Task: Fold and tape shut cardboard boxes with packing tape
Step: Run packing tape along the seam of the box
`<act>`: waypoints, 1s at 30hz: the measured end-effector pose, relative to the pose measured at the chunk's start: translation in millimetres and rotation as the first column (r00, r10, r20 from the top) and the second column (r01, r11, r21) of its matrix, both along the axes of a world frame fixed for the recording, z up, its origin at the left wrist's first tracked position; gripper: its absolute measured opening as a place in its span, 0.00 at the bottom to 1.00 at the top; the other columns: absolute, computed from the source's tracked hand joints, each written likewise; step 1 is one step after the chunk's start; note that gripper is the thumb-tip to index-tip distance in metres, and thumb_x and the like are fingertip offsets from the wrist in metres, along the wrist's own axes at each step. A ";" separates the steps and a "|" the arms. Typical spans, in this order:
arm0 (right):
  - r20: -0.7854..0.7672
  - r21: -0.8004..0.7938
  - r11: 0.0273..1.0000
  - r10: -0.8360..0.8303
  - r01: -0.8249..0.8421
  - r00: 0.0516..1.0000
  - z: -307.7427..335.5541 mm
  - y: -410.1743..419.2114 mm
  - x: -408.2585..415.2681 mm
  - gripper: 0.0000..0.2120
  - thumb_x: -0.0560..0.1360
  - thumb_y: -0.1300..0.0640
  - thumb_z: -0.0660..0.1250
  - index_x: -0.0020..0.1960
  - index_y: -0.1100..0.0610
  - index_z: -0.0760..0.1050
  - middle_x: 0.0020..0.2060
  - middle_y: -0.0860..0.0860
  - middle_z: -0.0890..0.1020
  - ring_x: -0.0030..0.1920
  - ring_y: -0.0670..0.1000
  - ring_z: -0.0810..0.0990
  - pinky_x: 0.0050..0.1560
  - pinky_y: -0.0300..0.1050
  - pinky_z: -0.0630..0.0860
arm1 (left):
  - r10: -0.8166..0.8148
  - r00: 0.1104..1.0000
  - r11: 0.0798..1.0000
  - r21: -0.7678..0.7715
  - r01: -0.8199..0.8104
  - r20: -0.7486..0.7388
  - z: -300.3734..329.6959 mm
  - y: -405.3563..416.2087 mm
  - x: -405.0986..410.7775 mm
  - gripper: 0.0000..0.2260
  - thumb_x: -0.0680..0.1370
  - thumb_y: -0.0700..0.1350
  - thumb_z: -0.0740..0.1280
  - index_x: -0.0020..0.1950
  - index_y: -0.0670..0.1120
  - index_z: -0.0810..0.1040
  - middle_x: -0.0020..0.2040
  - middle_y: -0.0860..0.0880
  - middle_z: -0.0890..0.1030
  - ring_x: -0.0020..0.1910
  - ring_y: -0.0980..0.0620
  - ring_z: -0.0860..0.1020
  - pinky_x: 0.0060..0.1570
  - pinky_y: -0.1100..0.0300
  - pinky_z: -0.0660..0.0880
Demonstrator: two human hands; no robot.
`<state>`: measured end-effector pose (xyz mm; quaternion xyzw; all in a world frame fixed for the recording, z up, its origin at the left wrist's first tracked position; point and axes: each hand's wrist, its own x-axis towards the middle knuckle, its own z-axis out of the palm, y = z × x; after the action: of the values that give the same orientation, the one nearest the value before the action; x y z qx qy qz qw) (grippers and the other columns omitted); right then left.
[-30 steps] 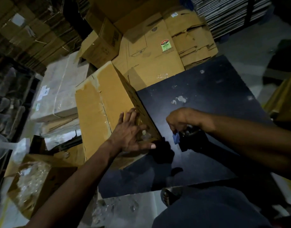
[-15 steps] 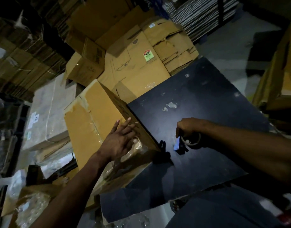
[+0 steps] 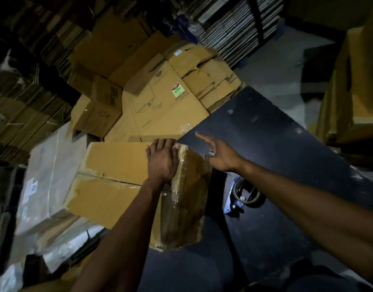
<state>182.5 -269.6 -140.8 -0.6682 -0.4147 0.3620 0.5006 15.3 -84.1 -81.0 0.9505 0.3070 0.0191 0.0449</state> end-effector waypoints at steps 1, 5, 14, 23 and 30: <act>-0.037 0.004 1.000 -0.014 0.014 0.999 2.6 7.8 -0.2 0.42 0.74 0.53 0.71 0.85 0.42 0.60 0.80 0.51 0.70 0.77 0.56 0.72 0.74 0.54 0.75 | 0.004 1.000 1.000 -0.018 -0.003 0.023 -4.4 4.7 5.4 0.24 0.89 0.63 0.45 0.69 0.54 0.75 0.67 0.47 0.78 0.74 0.39 0.70 0.76 0.31 0.62; -0.117 0.001 1.000 -0.003 0.003 0.993 -8.7 20.6 -18.6 0.44 0.76 0.64 0.69 0.84 0.37 0.59 0.77 0.51 0.75 0.61 0.52 0.85 0.59 0.44 0.83 | 0.018 0.993 0.999 -0.044 -0.014 0.115 -17.5 12.4 5.4 0.24 0.90 0.63 0.45 0.67 0.54 0.77 0.64 0.50 0.78 0.72 0.41 0.71 0.75 0.32 0.62; 0.262 0.152 0.984 -0.132 0.094 0.956 -37.4 3.0 -86.1 0.48 0.68 0.62 0.59 0.87 0.49 0.51 0.87 0.48 0.45 0.86 0.55 0.50 0.80 0.62 0.62 | 0.020 0.987 1.000 -0.027 -0.016 0.158 -19.5 3.3 5.2 0.24 0.89 0.61 0.46 0.69 0.53 0.77 0.66 0.50 0.77 0.74 0.41 0.68 0.76 0.30 0.60; -0.150 0.042 0.892 -0.440 0.450 0.885 26.5 28.2 -38.6 0.33 0.72 0.20 0.66 0.60 0.44 0.87 0.54 0.41 0.88 0.56 0.40 0.84 0.58 0.46 0.82 | 0.026 0.985 0.998 -0.062 -0.016 0.172 -20.3 0.9 5.4 0.23 0.89 0.61 0.46 0.71 0.53 0.75 0.69 0.49 0.76 0.78 0.41 0.65 0.77 0.29 0.57; -0.413 0.150 0.957 -0.170 0.250 0.895 -0.2 41.0 -12.2 0.16 0.73 0.50 0.82 0.58 0.55 0.88 0.52 0.47 0.89 0.55 0.45 0.88 0.57 0.42 0.82 | 0.018 0.984 0.997 -0.070 -0.005 0.179 -21.3 4.4 6.0 0.24 0.88 0.61 0.48 0.71 0.53 0.77 0.70 0.50 0.76 0.79 0.42 0.63 0.79 0.30 0.55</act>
<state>170.3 -228.6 -141.0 -0.5688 -0.2641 0.3897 0.6744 21.4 -79.6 -102.3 0.9409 0.3078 0.0942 0.1054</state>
